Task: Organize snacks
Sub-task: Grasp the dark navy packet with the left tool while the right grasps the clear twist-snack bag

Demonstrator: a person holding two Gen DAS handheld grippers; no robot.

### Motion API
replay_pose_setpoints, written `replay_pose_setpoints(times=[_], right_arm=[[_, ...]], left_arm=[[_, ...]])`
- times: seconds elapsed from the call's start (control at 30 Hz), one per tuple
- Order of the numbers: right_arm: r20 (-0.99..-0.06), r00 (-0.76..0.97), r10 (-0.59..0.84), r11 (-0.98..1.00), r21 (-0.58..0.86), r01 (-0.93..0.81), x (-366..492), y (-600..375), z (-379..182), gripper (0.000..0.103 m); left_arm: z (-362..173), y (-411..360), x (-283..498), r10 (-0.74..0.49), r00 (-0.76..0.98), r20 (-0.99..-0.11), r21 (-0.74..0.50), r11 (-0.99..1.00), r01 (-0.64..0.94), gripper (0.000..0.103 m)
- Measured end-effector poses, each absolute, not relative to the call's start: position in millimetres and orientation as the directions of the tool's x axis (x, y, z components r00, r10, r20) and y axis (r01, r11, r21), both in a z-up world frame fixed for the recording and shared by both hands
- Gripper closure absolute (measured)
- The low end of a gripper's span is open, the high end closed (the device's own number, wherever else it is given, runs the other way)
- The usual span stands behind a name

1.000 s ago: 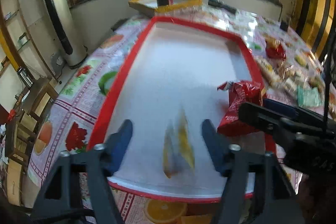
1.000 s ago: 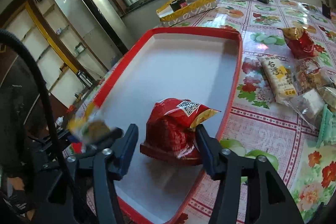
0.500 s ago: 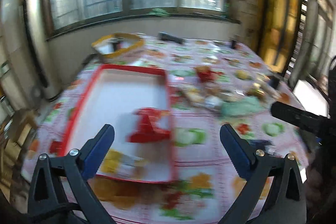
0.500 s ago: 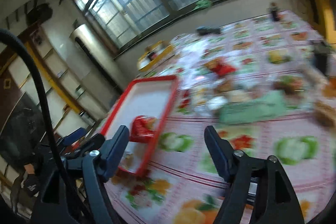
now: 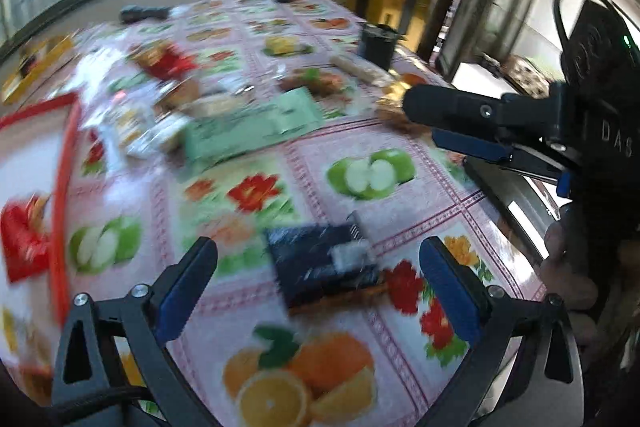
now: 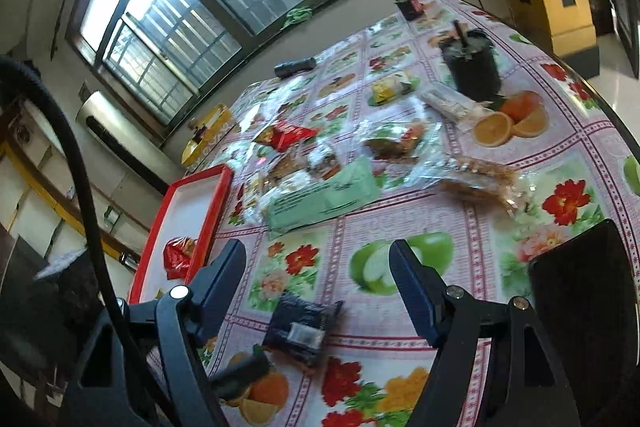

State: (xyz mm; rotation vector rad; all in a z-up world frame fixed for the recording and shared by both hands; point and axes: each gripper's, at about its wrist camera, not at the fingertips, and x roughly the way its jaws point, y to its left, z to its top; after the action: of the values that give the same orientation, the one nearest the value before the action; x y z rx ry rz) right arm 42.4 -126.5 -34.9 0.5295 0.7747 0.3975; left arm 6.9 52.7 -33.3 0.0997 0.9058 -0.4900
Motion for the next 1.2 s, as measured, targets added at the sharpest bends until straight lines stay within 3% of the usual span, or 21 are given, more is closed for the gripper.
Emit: replay_pose_setpoints(times=[0.2,0.3,0.6,0.77,0.9,1.0,1.1,1.2], right_arm=[[-0.553,0.654,0.517,0.782,0.616,-0.097,48.2,-144.6,-43.1,0.029],[-0.556,0.651,0.517,0.779,0.621,-0.088,53.3,-147.5,-45.8,0.029],[-0.581,0.661,0.475,0.818,0.569,-0.087,73.5,-154.8,-37.9,0.029],[-0.681,0.645,0.348,0.901,0.433,-0.030,109.6,-161.1,-30.5,0.029],[-0.786,0.577,0.221,0.961,0.276,0.008,137.8,-158.0,-43.6,0.029],[-0.809,0.538,0.237,0.959,0.283,0.003,137.5,-156.7,-57.7,0.028],[-0.810,0.530,0.251,0.960,0.278,-0.031,122.9,-145.4,-63.2,0.032],[-0.821,0.550,0.154,0.986,0.162,-0.035,115.2,-128.3,-65.6,0.042]], left_arm=[[-45.1,19.7,26.4,-0.431,0.412,-0.803,-0.088,0.769,0.633,0.003],[-56.3,14.6,22.1,-0.408,0.357,-0.840,-0.071,0.736,0.673,0.006],[-55.7,47.6,-12.8,-0.445,0.316,-0.838,-0.170,0.764,0.623,0.007],[-47.4,42.6,8.4,-0.424,0.398,-0.814,-0.148,0.813,0.564,0.007],[-58.6,26.8,7.4,-0.333,0.408,-0.850,-0.063,0.833,0.550,0.019],[-64.0,31.7,2.6,-0.305,0.415,-0.857,-0.041,0.843,0.536,0.027],[-63.0,42.3,0.1,-0.295,0.447,-0.845,-0.036,0.864,0.502,0.048],[-65.2,55.0,2.0,-0.268,0.470,-0.841,-0.029,0.890,0.455,0.048]])
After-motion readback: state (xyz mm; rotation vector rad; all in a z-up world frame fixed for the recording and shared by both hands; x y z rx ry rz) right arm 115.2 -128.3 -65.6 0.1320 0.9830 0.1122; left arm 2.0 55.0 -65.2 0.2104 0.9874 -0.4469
